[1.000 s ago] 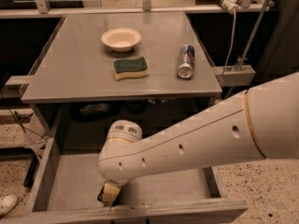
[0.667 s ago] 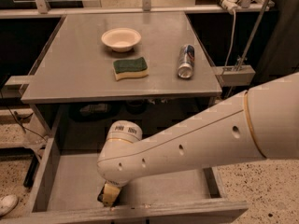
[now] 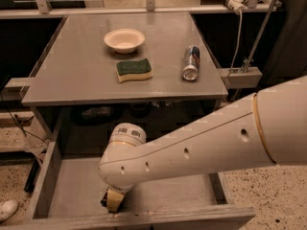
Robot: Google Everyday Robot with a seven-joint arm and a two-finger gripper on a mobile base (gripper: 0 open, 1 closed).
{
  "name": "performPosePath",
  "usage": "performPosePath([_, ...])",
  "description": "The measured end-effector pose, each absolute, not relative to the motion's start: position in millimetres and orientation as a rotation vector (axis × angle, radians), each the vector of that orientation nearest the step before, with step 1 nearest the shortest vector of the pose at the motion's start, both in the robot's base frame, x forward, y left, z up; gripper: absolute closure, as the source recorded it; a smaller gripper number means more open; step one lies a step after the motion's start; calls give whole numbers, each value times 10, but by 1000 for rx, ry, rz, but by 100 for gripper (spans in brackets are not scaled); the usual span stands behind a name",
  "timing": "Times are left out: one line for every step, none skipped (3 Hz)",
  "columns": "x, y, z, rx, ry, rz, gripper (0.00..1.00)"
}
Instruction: Pick rxbar chocolate from top drawer and place on counter
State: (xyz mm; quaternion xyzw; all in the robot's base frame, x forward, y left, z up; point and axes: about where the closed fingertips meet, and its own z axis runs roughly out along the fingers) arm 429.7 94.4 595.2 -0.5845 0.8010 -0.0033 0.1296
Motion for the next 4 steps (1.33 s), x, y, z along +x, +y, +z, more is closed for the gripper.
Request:
performPosePath([4298, 945, 6042, -1699, 2328, -10, 100])
performPosePath([4300, 943, 6048, -1697, 2328, -10, 100])
performPosePath([4488, 754, 6304, -1543, 2393, -48, 100])
performPosePath([4697, 637, 6649, -1443, 2444, -123, 100])
